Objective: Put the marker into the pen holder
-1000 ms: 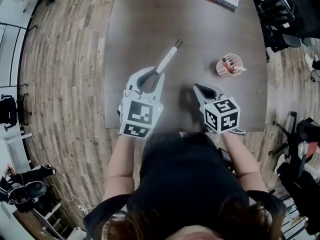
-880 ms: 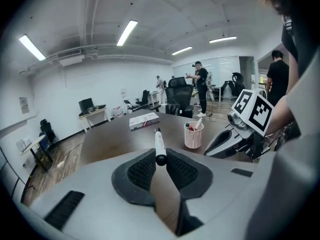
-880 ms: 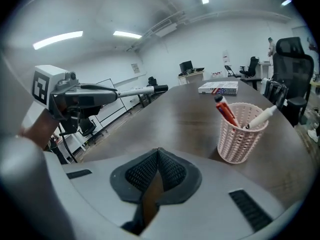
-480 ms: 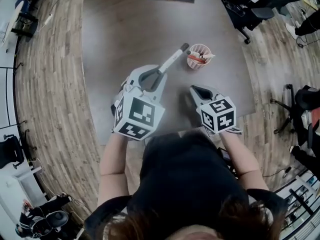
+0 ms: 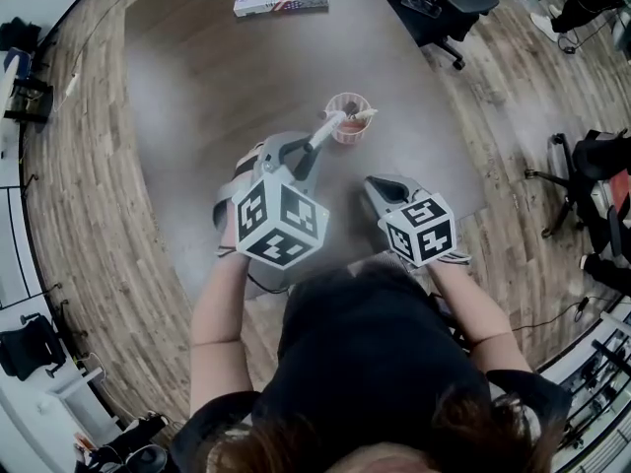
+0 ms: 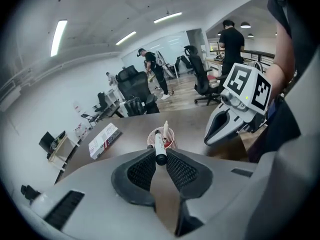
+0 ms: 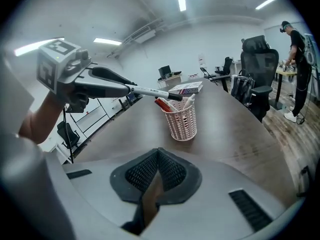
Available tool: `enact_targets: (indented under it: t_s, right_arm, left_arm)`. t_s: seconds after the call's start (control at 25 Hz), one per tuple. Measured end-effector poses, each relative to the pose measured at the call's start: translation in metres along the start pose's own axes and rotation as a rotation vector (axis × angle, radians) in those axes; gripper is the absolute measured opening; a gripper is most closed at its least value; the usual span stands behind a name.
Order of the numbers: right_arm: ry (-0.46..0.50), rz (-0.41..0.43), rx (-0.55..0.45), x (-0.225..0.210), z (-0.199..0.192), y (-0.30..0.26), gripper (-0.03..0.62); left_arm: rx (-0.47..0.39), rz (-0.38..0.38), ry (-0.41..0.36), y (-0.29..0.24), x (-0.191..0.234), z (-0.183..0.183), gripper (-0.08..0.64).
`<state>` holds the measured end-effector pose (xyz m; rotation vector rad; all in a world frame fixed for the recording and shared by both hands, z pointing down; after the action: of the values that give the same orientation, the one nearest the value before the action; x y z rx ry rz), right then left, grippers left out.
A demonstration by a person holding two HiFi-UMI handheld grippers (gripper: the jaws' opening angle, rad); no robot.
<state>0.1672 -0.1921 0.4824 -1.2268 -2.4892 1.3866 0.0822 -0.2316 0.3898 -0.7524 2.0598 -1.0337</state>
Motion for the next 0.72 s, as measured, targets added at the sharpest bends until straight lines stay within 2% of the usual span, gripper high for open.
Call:
enact_targets:
  t_s: [0.16,0.4,0.64,0.72]
  right_arm:
    - [-0.021,-0.003,-0.003,-0.012,-0.005,0.003,0.018]
    - [-0.052,0.001,0.008,-0.023,-0.013,0.005,0.018]
    - [-0.060,0.004,0.014,-0.029,-0.013,0.003,0.018]
    - [-0.061,0.005,0.014,-0.029,-0.013,0.003,0.018]
  left_arm:
    - [0.034,-0.027,-0.034,-0.014,-0.003,0.009,0.081]
    - [0.103,-0.021,-0.091,-0.029,-0.001,0.014,0.081]
    - [0.063,0.008,-0.093,-0.041,0.005,0.026,0.086]
    - [0.036,0.024,-0.087,-0.043,0.007,0.028,0.107]
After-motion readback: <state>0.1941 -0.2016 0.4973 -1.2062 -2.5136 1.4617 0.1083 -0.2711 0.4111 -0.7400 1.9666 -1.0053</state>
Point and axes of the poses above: the fingertips, and each gripper's own axes: y backward along the fingers, x to its left, z out of its top, the point moved 1 cm from there along y, backward along the fingers, and after that the axes turned 11 degrees about x, right-handed, at the moved point
